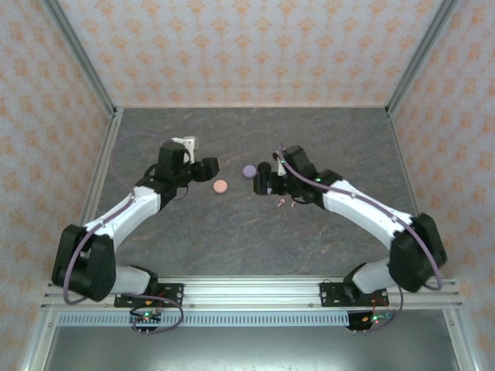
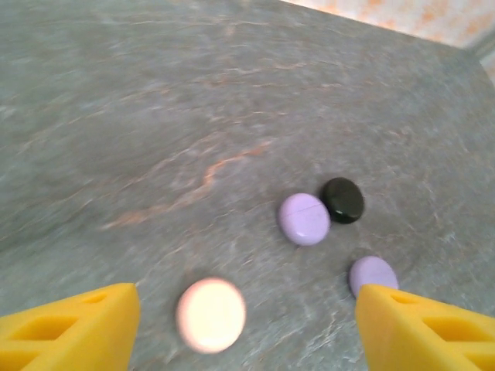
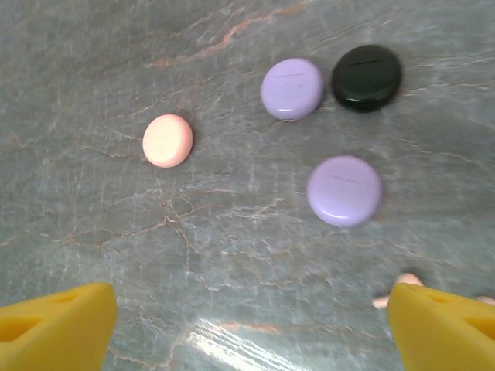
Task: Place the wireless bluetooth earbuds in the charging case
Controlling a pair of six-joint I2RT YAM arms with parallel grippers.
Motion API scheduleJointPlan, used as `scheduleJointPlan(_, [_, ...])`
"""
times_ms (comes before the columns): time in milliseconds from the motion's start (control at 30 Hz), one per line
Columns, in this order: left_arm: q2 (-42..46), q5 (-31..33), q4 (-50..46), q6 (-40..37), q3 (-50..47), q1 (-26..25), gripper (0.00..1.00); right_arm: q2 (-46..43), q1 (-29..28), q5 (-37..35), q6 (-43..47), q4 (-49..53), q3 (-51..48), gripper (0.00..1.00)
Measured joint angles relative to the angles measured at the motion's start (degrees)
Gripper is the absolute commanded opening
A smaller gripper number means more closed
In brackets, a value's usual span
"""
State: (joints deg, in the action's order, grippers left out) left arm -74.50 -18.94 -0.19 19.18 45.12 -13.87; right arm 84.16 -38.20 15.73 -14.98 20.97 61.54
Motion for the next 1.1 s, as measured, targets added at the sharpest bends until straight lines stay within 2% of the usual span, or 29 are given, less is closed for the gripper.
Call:
scheduleJointPlan(167, [11.4, 3.9, -1.1, 2.9, -7.1, 3.3, 0.88, 12.9, -5.4, -5.0, -1.6, 0.6, 10.3, 0.90])
scheduleJointPlan(300, [20.0, 8.0, -3.8, 4.2, -9.9, 5.2, 0.90, 22.8, -9.3, -10.9, -4.5, 0.9, 19.2, 0.90])
scheduleJointPlan(500, [29.7, 12.5, -8.5, 4.4, -10.5, 5.4, 0.93, 34.3, -12.7, -17.9, -9.3, 2.1, 28.4, 0.90])
scheduleJointPlan(733, [32.9, 13.9, -11.0, 4.3, -10.6, 5.4, 0.94, 44.7, -13.5, -22.7, -11.5, 6.3, 39.8, 0.86])
scheduleJointPlan(1100, [33.2, 13.9, -12.3, 4.3, -11.6, 5.4, 0.94, 49.1, -14.4, -23.5, -12.0, 10.6, 44.8, 0.77])
